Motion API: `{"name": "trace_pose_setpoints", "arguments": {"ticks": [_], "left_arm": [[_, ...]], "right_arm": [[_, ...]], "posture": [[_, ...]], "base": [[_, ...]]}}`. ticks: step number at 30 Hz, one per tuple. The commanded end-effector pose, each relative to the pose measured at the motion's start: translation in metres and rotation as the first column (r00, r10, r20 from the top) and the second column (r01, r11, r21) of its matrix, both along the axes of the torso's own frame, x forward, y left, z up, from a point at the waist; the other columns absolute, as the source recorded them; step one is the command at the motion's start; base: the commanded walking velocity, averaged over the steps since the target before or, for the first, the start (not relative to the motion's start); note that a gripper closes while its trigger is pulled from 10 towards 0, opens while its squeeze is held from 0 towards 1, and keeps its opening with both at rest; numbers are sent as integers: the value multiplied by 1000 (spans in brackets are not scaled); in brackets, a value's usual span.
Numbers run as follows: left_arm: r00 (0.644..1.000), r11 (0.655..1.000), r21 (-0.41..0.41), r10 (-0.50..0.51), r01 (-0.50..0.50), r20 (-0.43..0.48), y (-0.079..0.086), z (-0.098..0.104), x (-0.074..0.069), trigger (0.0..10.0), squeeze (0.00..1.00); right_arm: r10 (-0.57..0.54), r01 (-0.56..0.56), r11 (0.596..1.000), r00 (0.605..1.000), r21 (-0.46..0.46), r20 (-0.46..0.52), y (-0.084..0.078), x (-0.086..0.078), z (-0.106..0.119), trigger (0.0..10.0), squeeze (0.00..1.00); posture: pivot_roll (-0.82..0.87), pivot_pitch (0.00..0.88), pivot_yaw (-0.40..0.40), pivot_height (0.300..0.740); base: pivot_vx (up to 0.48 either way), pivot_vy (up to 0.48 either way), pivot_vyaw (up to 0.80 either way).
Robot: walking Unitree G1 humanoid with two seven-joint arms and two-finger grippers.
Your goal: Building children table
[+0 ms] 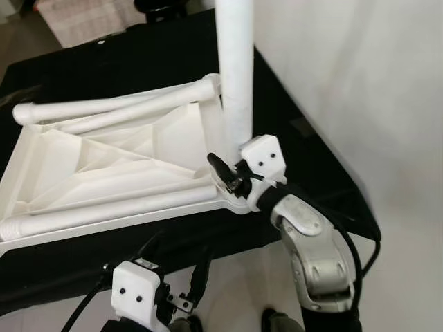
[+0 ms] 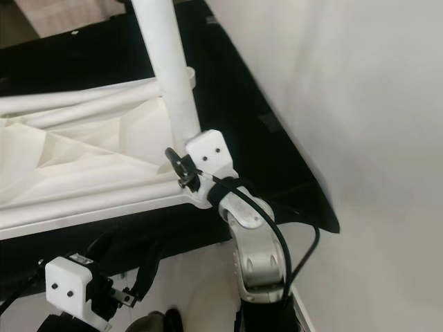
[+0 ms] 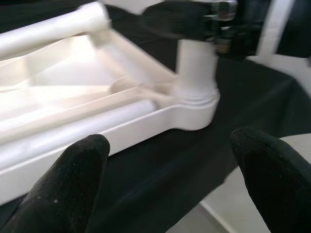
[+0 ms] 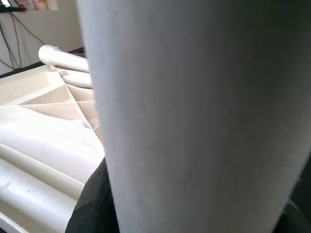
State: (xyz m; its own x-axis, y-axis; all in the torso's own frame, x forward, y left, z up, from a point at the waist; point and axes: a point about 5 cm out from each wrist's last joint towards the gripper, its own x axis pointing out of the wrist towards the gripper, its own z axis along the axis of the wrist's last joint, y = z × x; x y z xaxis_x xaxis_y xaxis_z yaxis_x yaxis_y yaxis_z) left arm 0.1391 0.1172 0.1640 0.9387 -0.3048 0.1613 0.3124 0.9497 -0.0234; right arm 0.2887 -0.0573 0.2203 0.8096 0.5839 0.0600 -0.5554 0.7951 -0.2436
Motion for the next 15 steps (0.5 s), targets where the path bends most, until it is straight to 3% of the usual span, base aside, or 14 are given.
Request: {"name": "trace_pose_setpoints", "arguments": {"ticks": [1,2,5,6,12,14,15], "left_arm": [[999,1000,15,-11,12,-41,1,-7,-1,10000,0],[999,1000,17,-1,2,-39,1,-7,-1,10000,0],[999,1000,17,4,-4,-37,1,-7,-1,10000,0],[999,1000,17,5,-5,-35,1,-7,-1,10000,0],[999,1000,13,-3,3,-35,1,-7,-1,10000,0],[999,1000,11,-5,6,-36,0,-6,-1,10000,0],[999,1000,11,-5,6,-36,0,-6,-1,10000,0]], "right_arm": [[36,-50,997,975,-57,-220,6,7,-41,7765,0],[135,-142,989,970,-25,-201,13,8,-35,10000,0],[210,-207,978,961,32,-179,18,4,-23,10000,0],[348,-336,937,926,99,-145,20,5,-8,10000,1000],[492,-489,869,870,80,-24,12,14,23,10000,1000],[614,-613,788,789,46,-10,7,17,33,10000,1000],[614,-613,788,789,46,-10,7,17,33,10000,1000]], "posture": [[-11,299,67,740],[-11,299,67,740],[-9,300,64,740],[-10,300,63,740],[-11,301,63,740],[-7,302,64,740],[-7,302,64,740]], "base": [[0,0,0],[0,0,0],[0,0,0],[0,0,0],[0,0,0],[0,0,0],[0,0,0]]}}
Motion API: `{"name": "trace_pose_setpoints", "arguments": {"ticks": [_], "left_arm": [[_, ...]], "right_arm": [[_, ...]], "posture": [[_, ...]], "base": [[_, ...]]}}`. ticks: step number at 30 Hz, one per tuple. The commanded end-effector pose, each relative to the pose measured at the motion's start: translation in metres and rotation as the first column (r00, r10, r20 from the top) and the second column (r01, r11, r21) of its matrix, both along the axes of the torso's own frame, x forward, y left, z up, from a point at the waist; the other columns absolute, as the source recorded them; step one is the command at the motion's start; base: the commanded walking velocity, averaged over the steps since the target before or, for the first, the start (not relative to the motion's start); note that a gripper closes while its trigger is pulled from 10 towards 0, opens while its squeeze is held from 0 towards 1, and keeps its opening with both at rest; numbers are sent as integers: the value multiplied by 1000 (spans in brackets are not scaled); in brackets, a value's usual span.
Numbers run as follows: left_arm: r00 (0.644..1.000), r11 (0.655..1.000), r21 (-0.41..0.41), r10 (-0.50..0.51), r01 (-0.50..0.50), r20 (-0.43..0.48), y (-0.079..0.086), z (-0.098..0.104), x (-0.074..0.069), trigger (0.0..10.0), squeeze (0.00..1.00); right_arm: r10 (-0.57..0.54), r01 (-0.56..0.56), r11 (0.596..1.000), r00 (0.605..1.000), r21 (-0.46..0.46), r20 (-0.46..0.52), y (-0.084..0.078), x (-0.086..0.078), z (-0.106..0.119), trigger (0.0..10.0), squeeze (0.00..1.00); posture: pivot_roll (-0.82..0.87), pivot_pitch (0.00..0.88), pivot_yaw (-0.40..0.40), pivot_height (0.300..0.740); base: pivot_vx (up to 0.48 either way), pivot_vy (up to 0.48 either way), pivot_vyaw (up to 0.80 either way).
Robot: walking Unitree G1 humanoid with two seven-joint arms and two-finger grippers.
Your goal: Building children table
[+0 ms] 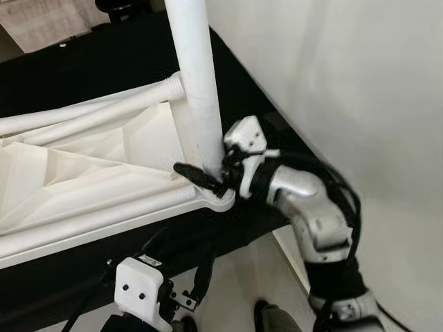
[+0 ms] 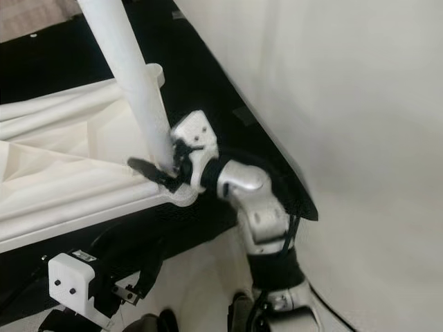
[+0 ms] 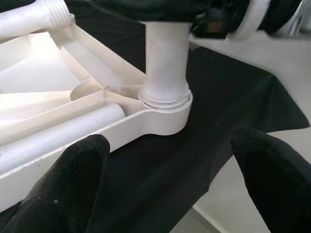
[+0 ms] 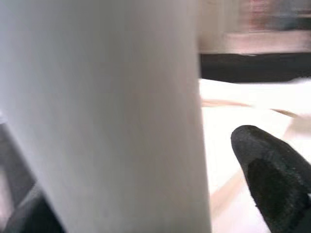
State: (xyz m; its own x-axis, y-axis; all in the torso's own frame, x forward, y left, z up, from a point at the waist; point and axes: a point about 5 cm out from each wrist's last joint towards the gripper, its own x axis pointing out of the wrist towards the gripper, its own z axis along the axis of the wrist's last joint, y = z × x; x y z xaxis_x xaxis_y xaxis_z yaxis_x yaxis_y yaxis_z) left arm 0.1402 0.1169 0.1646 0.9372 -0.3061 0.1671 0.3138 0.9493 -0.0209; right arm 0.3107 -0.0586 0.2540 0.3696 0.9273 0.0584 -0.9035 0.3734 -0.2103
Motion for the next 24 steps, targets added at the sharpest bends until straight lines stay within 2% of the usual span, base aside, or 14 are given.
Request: {"name": "trace_pose_setpoints", "arguments": {"ticks": [1,2,3,4,5,6,9,13,14,15,21,23,24], "left_arm": [[999,1000,11,-4,4,-42,1,-7,-2,10000,0],[999,1000,11,-4,4,-43,0,-7,-2,10000,0],[999,1000,10,-3,4,-43,0,-7,-3,10000,0],[999,1000,11,-2,3,-43,0,-7,-3,10000,0],[999,1000,11,-2,3,-43,0,-7,-3,10000,0],[999,1000,11,-2,2,-43,0,-6,-4,10000,0],[999,1000,10,0,1,-45,0,-6,-5,10000,0],[999,1000,10,0,1,-46,-1,-6,-5,10000,0],[999,1000,9,-2,2,-47,-1,-5,-6,10000,0],[999,1000,8,-3,3,-48,-1,-5,-7,10000,0],[999,1000,6,-4,5,-49,-1,-5,-7,10000,0],[999,1000,5,-4,4,-50,-2,-5,-8,10000,0],[999,1000,5,-4,4,-49,-2,-5,-7,10000,0]], "right_arm": [[92,-92,995,996,22,-1,9,-5,-1,10000,1000],[214,-214,977,977,-7,11,5,-8,3,10000,165],[330,-328,943,944,-51,16,2,-9,6,10000,0],[415,-412,907,910,-86,18,-1,-9,9,10000,0],[415,-412,907,910,-86,18,-1,-9,9,10000,0],[464,-460,881,885,-108,18,-3,-8,12,10000,0],[496,-494,862,868,-115,-8,-3,0,11,10000,0],[501,-500,858,865,-117,-20,-3,3,10,10000,0],[519,-520,846,854,-119,-43,-3,6,8,0,0],[536,-539,833,842,-122,-61,-4,6,6,0,0],[546,-551,826,835,-122,-71,-7,7,5,0,0],[506,-508,852,861,-123,-51,-12,8,4,0,0],[451,-452,884,892,-120,-36,-16,9,2,0,0]], "posture": [[-7,302,64,740],[-4,305,61,740],[-2,308,60,740],[0,309,61,740],[0,309,61,740],[0,309,61,740],[8,316,62,740],[8,319,62,740],[10,322,61,740],[11,323,60,740],[10,325,60,740],[9,325,59,740],[5,324,59,740]], "base": [[0,0,0],[0,0,0],[0,0,0],[0,0,0],[0,0,0],[0,0,0],[0,0,0],[0,0,0],[0,0,0],[0,0,0],[0,0,0],[0,0,0],[0,0,0]]}}
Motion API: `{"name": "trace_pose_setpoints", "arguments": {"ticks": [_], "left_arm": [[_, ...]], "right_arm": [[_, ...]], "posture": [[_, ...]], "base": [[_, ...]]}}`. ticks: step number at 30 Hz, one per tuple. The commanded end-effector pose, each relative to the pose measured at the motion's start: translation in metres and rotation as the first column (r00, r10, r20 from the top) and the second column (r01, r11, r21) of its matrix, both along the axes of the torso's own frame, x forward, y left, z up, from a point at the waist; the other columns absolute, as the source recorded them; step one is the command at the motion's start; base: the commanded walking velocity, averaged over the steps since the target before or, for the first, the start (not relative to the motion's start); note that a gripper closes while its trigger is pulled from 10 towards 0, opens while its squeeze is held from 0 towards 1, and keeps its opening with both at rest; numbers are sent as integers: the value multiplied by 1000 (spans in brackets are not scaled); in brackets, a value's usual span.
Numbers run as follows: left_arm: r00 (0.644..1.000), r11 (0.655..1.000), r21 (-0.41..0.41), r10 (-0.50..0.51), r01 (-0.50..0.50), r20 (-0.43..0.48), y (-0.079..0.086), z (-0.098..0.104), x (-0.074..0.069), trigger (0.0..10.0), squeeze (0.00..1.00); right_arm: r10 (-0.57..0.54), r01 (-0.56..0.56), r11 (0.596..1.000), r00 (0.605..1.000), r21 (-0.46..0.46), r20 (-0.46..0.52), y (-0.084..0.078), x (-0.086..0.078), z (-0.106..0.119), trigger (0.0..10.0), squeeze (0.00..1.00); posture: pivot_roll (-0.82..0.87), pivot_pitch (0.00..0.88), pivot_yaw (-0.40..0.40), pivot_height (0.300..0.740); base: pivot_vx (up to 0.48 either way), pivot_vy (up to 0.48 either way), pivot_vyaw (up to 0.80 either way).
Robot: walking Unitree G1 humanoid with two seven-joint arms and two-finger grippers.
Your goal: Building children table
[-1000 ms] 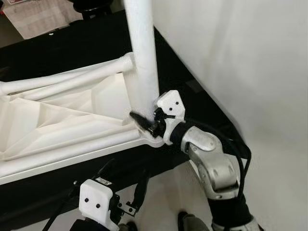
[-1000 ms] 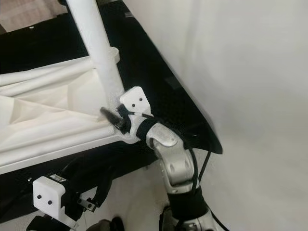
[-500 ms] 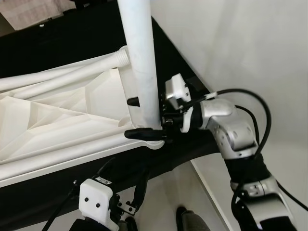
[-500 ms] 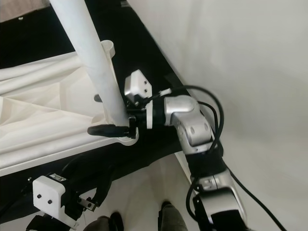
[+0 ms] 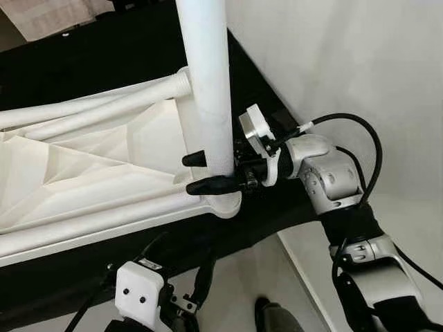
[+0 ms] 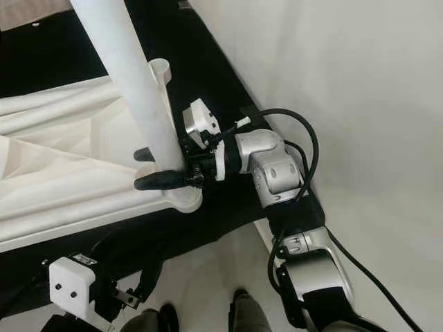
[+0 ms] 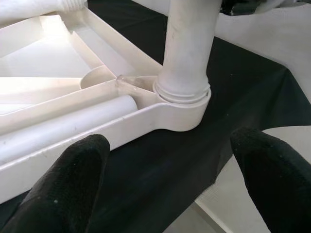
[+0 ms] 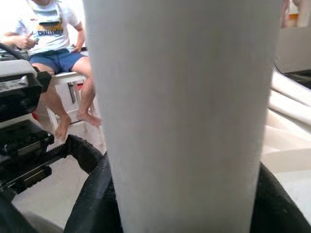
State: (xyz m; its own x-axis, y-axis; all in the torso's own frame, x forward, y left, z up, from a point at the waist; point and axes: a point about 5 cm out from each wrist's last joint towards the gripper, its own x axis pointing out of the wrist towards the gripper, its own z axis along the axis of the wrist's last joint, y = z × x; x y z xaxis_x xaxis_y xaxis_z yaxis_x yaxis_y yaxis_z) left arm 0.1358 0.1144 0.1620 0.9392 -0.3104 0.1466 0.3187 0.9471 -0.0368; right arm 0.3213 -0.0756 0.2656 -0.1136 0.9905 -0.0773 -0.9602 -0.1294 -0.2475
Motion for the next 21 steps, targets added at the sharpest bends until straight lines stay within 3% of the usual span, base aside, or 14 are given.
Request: {"name": "trace_pose_setpoints", "arguments": {"ticks": [1,3,5,6,7,8,9,10,11,12,14,18,20,21], "left_arm": [[1000,1000,14,2,-2,-25,1,-2,-3,10000,0],[1000,1000,13,3,-2,-25,0,-2,-3,10000,0],[1000,1000,12,3,-2,-25,0,-3,-3,10000,0],[1000,1000,12,2,-2,-24,1,-3,-3,10000,0],[1000,1000,12,2,-2,-24,1,-3,-3,10000,0],[1000,1000,12,2,-1,-24,1,-3,-3,10000,0],[1000,1000,12,2,-1,-24,1,-3,-3,10000,0],[1000,1000,13,1,-1,-23,1,-3,-2,10000,0],[1000,1000,14,0,0,-23,2,-3,-1,10000,0],[1000,1000,14,0,0,-23,2,-3,-1,10000,0],[1000,1000,16,-2,2,-24,3,-4,0,10000,0],[1000,1000,15,-5,6,-24,2,-6,1,10000,0],[1000,1000,15,-3,3,-22,2,-6,1,10000,0],[1000,1000,15,2,-2,-20,2,-5,1,10000,0]], "right_arm": [[-25,25,1000,999,7,-29,1,-2,-10,0,0],[-65,66,998,998,14,-20,-2,-1,-11,0,0],[-279,282,959,959,38,-52,-3,0,-21,0,0],[-528,531,846,847,48,-61,1,1,-33,0,0],[-528,531,846,847,48,-61,1,1,-33,0,0],[-687,690,722,724,57,-64,0,1,-41,0,0],[-687,690,722,724,57,-64,0,1,-41,0,0],[-804,808,589,588,19,-91,4,-12,-60,0,0],[-861,866,501,499,3,-99,6,-22,-70,0,0],[-861,866,501,499,3,-99,6,-22,-70,0,0],[-885,891,454,449,-11,-125,13,-29,-78,0,0],[-865,871,491,488,7,-115,20,-19,-71,0,0],[-868,874,485,483,13,-111,21,-17,-68,0,0],[-871,877,480,479,26,-109,21,-15,-64,4039,0]], "posture": [[5,324,59,740],[5,324,59,740],[-5,321,47,740],[-6,322,44,740],[-6,322,44,740],[-6,322,44,740],[-6,322,44,740],[-13,318,59,740],[-11,318,65,740],[-11,318,65,740],[-12,297,65,740],[-16,292,56,740],[-14,293,54,740],[-14,293,54,740]], "base": [[0,0,0],[0,0,0],[0,0,0],[0,0,0],[0,0,0],[0,0,0],[0,0,0],[0,0,0],[0,0,0],[0,0,0],[0,0,0],[0,0,0],[0,0,0],[0,0,0]]}}
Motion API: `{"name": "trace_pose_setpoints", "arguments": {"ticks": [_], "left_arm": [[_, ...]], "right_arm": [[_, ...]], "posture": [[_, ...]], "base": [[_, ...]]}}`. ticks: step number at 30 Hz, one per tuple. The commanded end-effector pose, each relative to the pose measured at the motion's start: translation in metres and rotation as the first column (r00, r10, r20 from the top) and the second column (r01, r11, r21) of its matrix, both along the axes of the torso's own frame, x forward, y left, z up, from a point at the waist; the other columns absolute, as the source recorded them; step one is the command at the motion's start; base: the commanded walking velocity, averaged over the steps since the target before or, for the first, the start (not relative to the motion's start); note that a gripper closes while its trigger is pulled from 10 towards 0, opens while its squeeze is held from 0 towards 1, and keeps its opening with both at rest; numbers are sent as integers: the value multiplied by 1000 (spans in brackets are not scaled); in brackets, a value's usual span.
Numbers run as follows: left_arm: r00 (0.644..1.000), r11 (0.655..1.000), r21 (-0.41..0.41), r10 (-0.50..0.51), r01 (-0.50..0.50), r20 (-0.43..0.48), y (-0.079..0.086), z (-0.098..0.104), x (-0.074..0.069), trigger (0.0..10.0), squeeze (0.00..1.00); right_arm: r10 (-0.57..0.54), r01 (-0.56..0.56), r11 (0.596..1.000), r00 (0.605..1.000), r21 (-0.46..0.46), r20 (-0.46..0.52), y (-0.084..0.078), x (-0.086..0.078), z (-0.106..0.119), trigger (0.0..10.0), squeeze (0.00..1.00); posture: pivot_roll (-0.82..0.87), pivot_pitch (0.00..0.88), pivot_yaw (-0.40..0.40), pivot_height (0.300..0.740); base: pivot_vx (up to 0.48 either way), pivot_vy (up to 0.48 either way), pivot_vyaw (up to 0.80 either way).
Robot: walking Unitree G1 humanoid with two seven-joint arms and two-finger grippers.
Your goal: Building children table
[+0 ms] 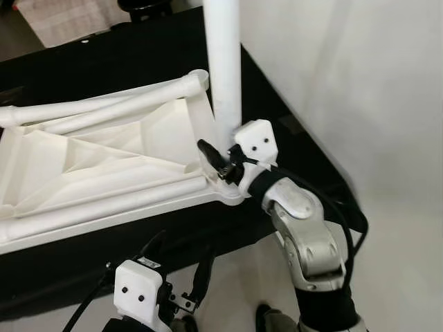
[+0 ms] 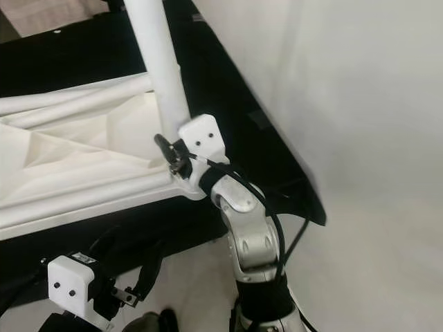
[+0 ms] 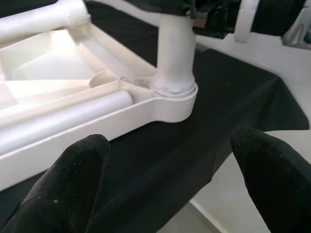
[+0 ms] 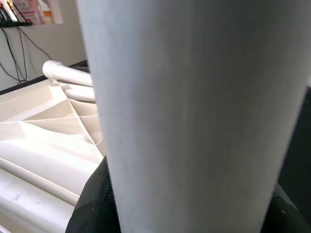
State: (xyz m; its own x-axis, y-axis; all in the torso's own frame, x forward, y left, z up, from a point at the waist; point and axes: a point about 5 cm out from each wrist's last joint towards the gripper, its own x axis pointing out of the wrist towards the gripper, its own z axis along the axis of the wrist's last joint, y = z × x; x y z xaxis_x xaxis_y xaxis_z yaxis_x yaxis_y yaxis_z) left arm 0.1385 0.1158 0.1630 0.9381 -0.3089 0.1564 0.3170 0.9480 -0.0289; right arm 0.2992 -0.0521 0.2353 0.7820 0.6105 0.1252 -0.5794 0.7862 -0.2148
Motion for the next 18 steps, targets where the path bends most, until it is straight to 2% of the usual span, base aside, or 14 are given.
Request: {"name": "trace_pose_setpoints", "arguments": {"ticks": [1,2,3,4,6,8,9,12,13,14,15,16,17,18], "left_arm": [[1000,1000,11,5,-4,-30,1,-6,-1,10000,0],[1000,1000,11,8,-7,-30,1,-6,-1,10000,0],[1000,1000,11,8,-8,-29,1,-6,-1,10000,0],[1000,1000,11,8,-8,-29,1,-6,-1,10000,0],[1000,1000,11,7,-7,-29,1,-6,-1,10000,0],[1000,1000,9,2,-1,-30,0,-6,-1,10000,0],[1000,1000,9,2,-1,-30,0,-6,-1,10000,0],[1000,1000,7,-2,2,-30,0,-5,-2,10000,0],[1000,1000,7,-2,2,-30,0,-5,-2,10000,0],[1000,1000,8,-1,1,-30,0,-5,-2,10000,0],[1000,1000,8,-1,1,-30,0,-5,-2,10000,0],[1000,1000,8,0,0,-31,0,-5,-3,10000,0],[1000,1000,8,1,-1,-31,0,-4,-3,10000,0],[999,1000,9,1,-1,-32,0,-4,-4,10000,0]], "right_arm": [[10,-13,1000,986,-17,-164,0,9,-28,10000,0],[47,-47,999,986,3,-157,2,9,-24,10000,0],[134,-130,991,981,40,-141,6,9,-17,10000,1000],[134,-130,991,981,40,-141,6,9,-17,10000,1000],[246,-240,969,963,67,-113,9,9,-7,10000,1000],[474,-469,879,879,87,-47,10,6,12,10000,1000],[474,-469,879,879,87,-47,10,6,12,10000,1000],[678,-678,735,735,-24,-6,5,4,25,10000,1000],[678,-678,735,735,-24,-6,5,4,25,10000,1000],[753,-752,654,657,-79,-19,2,3,28,10000,804],[753,-752,654,657,-79,-19,2,3,28,10000,804],[800,-799,590,598,-114,-47,1,5,30,10000,0],[835,-834,533,545,-143,-70,0,7,33,10000,0],[850,-849,504,520,-156,-82,0,10,35,10000,0]], "posture": [[-11,295,55,740],[-11,295,55,740],[-11,296,56,740],[-11,296,56,740],[-10,296,56,740],[-14,298,56,740],[-14,298,56,740],[-4,301,56,740],[-4,301,56,740],[0,305,56,740],[0,305,56,740],[5,308,57,740],[9,310,56,740],[9,310,56,740]], "base": [[0,0,0],[0,0,0],[0,0,0],[0,0,0],[0,0,0],[0,0,0],[0,0,0],[0,0,0],[0,0,0],[0,0,0],[0,0,0],[0,0,0],[0,0,0],[0,0,0]]}}
